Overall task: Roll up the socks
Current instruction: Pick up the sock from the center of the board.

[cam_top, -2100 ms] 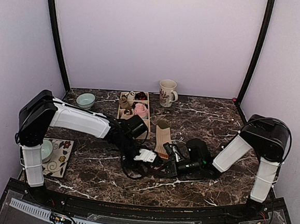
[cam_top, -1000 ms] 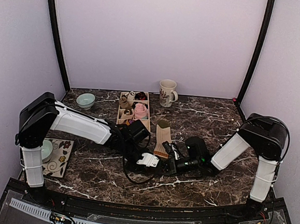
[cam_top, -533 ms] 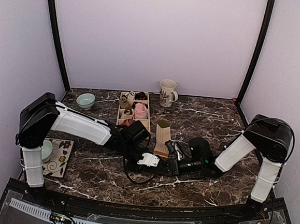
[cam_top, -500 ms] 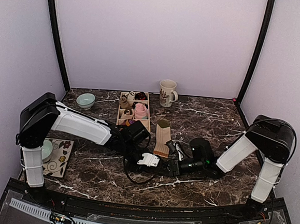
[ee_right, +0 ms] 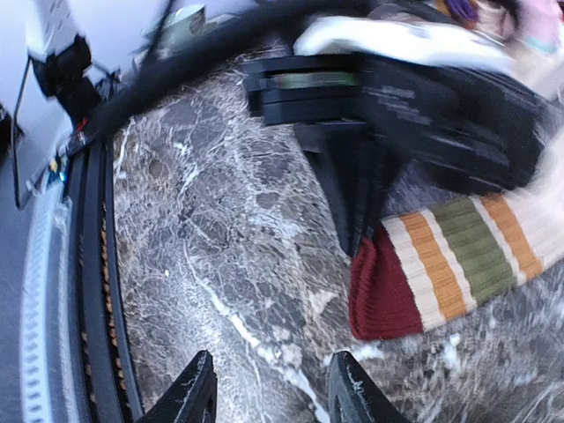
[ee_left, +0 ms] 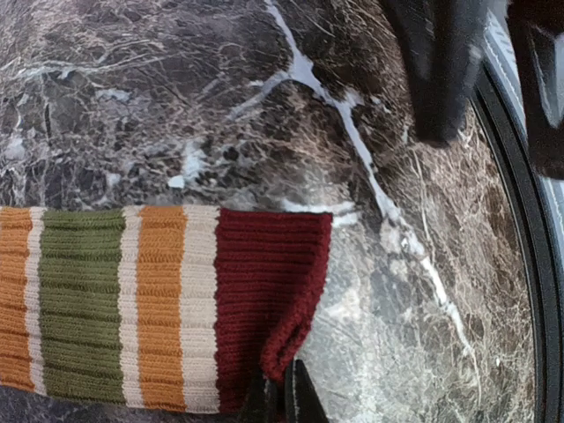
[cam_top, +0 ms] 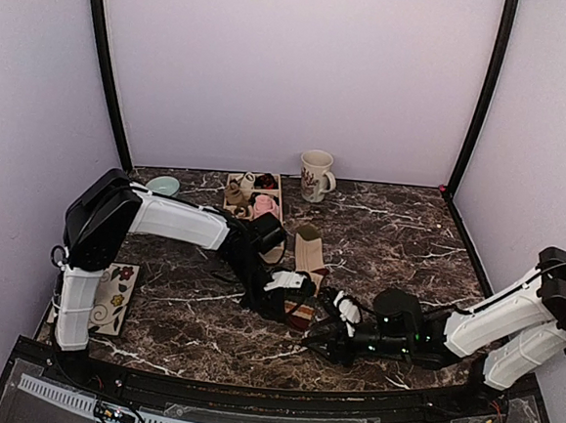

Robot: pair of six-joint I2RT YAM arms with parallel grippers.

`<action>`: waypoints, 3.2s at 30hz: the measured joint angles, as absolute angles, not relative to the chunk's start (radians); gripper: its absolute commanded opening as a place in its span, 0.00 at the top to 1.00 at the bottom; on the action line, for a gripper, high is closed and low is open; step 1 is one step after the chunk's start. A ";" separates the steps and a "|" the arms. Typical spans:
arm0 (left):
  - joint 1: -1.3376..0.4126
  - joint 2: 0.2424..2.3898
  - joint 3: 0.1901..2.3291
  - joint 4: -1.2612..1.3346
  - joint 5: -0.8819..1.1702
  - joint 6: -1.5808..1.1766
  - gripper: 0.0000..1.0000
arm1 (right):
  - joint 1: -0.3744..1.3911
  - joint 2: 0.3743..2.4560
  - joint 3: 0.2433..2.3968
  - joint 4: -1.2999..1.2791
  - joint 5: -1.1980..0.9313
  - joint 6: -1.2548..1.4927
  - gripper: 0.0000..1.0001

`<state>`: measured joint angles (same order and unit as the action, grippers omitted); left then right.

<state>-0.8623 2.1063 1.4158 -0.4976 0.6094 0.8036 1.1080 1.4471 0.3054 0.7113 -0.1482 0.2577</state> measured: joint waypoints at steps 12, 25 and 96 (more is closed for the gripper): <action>-0.800 2.315 1.700 -0.845 0.830 0.839 1.00 | 1.219 1.532 0.435 0.550 0.110 -0.073 0.58; -0.801 2.339 1.724 -1.010 0.849 0.894 1.00 | 1.219 1.692 0.482 0.633 0.181 -0.160 0.62; -1.014 1.797 1.130 -0.497 0.379 0.946 0.56 | 1.009 1.904 0.526 0.862 -0.358 0.534 1.00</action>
